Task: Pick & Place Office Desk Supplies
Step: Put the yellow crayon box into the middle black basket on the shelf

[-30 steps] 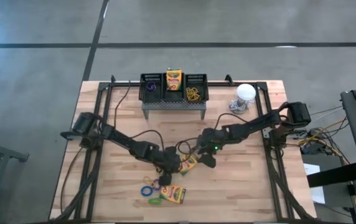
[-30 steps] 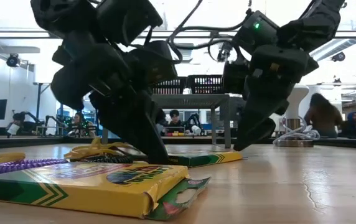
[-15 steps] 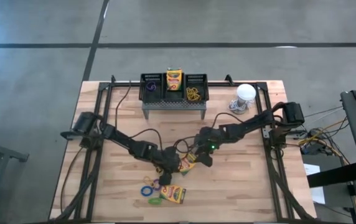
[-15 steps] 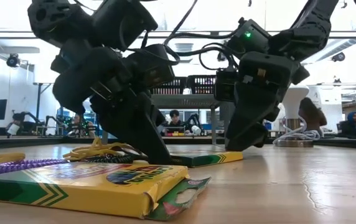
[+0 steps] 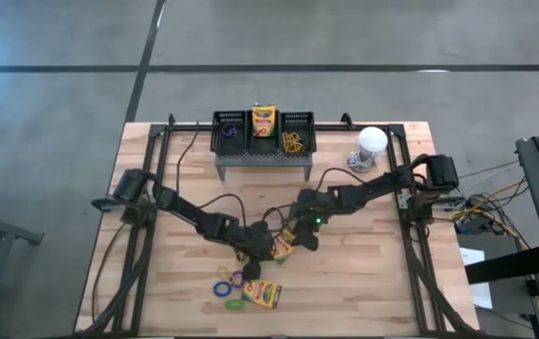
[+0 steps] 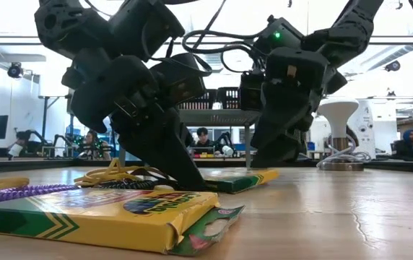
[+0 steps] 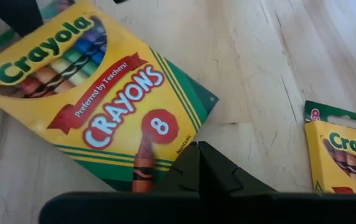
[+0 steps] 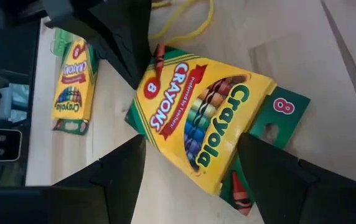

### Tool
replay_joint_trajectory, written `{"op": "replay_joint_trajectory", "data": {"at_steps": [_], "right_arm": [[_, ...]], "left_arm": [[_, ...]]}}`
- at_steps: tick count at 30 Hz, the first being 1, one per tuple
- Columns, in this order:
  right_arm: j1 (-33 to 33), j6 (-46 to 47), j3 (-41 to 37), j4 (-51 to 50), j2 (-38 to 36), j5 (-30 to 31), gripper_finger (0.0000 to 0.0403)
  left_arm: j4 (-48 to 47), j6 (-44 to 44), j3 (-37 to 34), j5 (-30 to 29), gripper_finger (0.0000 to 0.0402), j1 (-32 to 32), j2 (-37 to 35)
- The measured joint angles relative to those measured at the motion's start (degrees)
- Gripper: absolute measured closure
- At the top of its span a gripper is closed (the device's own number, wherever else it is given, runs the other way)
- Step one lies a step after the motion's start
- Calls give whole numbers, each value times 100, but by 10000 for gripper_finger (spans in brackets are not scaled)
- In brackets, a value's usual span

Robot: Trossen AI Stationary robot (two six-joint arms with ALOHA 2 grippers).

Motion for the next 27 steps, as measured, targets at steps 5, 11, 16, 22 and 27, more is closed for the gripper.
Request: {"op": "replay_joint_trajectory", "data": {"at_steps": [5, 11, 16, 22, 27], "right_arm": [[2, -12, 147, -293, -10, -26, 154], [9, -143, 416, -240, -112, -76, 154], [83, -352, 762, -590, -154, -123, 154], [241, -635, 1225, -1172, -176, -11, 154], [431, -828, 1549, -1566, -161, 12, 154]], "left_arm": [[37, -2, 0, -116, 401, 0, 3], [343, 0, -8, -381, 401, -2, 28], [559, 0, -13, -571, 401, -2, 44], [620, 0, -17, -1051, 401, -2, 42], [664, 20, -15, -1825, 401, 33, 41]]}}
